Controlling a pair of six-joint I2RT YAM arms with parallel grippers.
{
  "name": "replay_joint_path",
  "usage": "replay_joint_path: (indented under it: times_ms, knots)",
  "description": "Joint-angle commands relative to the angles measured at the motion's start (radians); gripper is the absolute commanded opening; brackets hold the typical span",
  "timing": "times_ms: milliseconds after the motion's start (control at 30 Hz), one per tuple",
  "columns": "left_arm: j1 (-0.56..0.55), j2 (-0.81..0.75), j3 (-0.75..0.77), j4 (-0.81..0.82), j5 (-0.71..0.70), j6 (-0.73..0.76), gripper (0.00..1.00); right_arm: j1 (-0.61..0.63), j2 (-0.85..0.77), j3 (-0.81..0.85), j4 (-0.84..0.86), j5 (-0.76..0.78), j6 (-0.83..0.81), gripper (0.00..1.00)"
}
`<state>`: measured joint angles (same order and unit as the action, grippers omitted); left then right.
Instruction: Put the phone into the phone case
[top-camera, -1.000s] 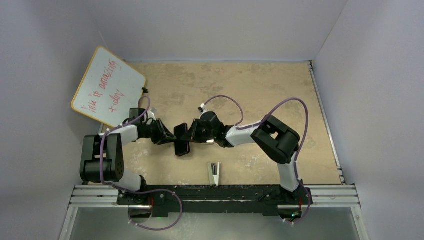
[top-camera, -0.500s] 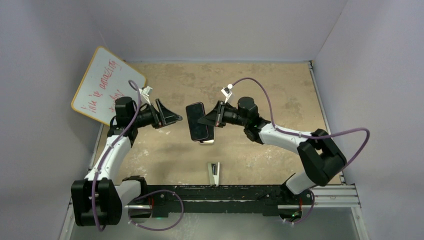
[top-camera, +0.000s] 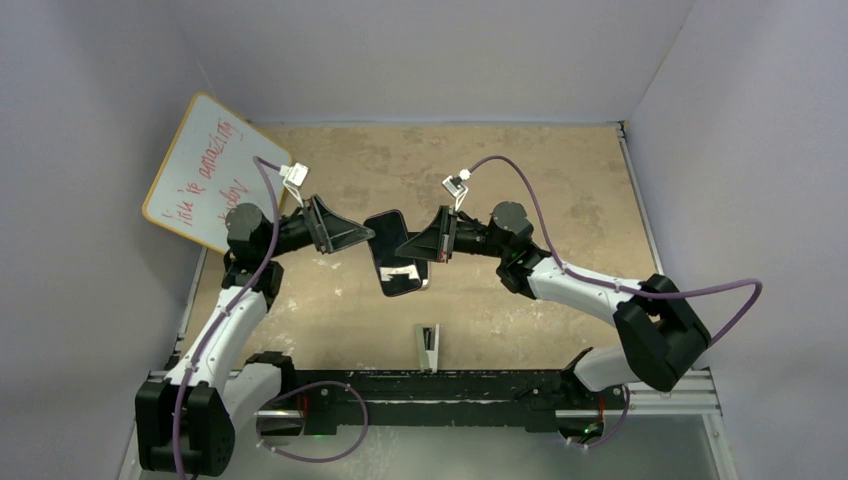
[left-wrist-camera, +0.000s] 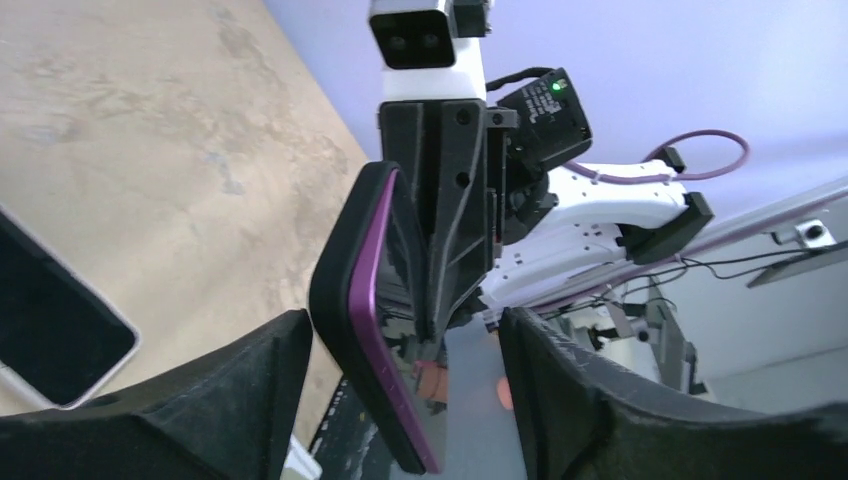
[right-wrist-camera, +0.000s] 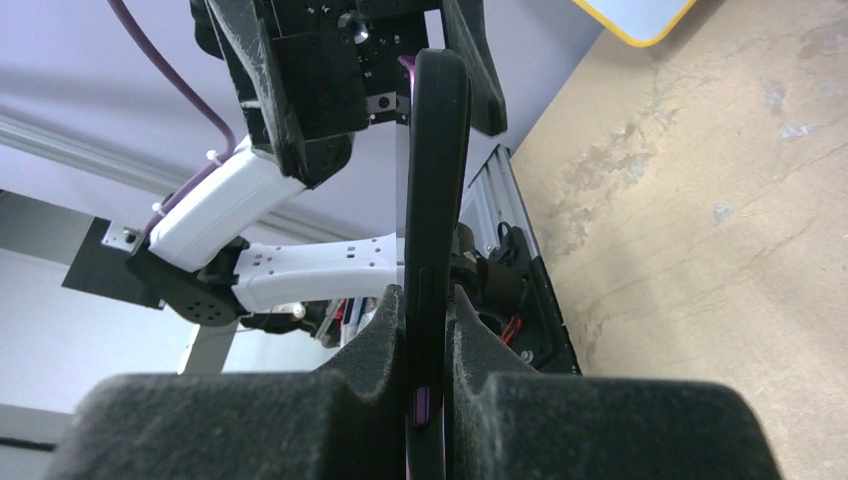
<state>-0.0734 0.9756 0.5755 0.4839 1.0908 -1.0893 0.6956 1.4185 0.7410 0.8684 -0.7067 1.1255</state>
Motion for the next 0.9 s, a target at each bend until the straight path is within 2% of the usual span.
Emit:
replay_joint_path:
  times_ms: [0,67,133,200,233,367,433,500,533,567,600,633,700,767,867]
  knots:
    - [-0.078,0.024,-0.014,0.187,-0.043,-0.106,0.66,0.013,-0.047,0.013,0.119,-0.042,0.039,0.00]
    - [-0.091,0.027,-0.024,0.224,-0.058,-0.140,0.50,0.013,-0.048,0.004,0.136,-0.041,0.047,0.00]
    - [-0.092,0.021,-0.029,0.244,-0.072,-0.170,0.29,0.013,-0.055,-0.006,0.125,-0.025,0.037,0.00]
    - [-0.092,0.011,-0.021,0.220,-0.080,-0.170,0.07,0.013,-0.062,-0.016,0.111,-0.013,0.022,0.00]
    - [-0.092,0.007,-0.010,0.185,-0.086,-0.158,0.00,0.013,-0.064,-0.018,0.100,-0.010,0.016,0.00]
    - [-0.093,-0.034,0.067,-0.111,-0.155,0.012,0.00,0.013,-0.062,-0.009,0.070,-0.001,0.005,0.00]
    - [-0.094,-0.052,0.112,-0.265,-0.189,0.102,0.00,0.017,-0.056,0.000,0.088,-0.010,0.019,0.05]
    - [-0.094,-0.050,0.122,-0.277,-0.159,0.107,0.00,0.020,-0.054,0.013,0.085,-0.009,0.026,0.08]
    - [-0.094,-0.047,0.117,-0.246,-0.130,0.082,0.00,0.021,-0.052,0.020,0.080,-0.006,0.030,0.01]
    - [-0.094,-0.046,0.110,-0.187,-0.100,0.055,0.00,0.022,-0.053,0.022,0.083,-0.004,0.040,0.00]
    - [-0.094,-0.050,0.106,-0.156,-0.079,0.025,0.04,0.022,-0.054,0.021,0.100,-0.004,0.056,0.00]
    - [-0.094,-0.060,0.104,-0.145,-0.070,0.018,0.17,0.021,-0.056,0.016,0.129,-0.001,0.077,0.00]
    - [-0.094,-0.089,0.103,-0.144,-0.075,0.017,0.51,0.021,-0.060,0.008,0.187,0.006,0.123,0.00]
    - [-0.093,-0.110,0.096,-0.128,-0.081,0.010,0.60,0.021,-0.061,0.008,0.239,0.010,0.158,0.00]
    - [-0.092,-0.118,0.085,-0.073,-0.080,-0.045,0.61,0.021,-0.058,-0.001,0.299,-0.001,0.216,0.00]
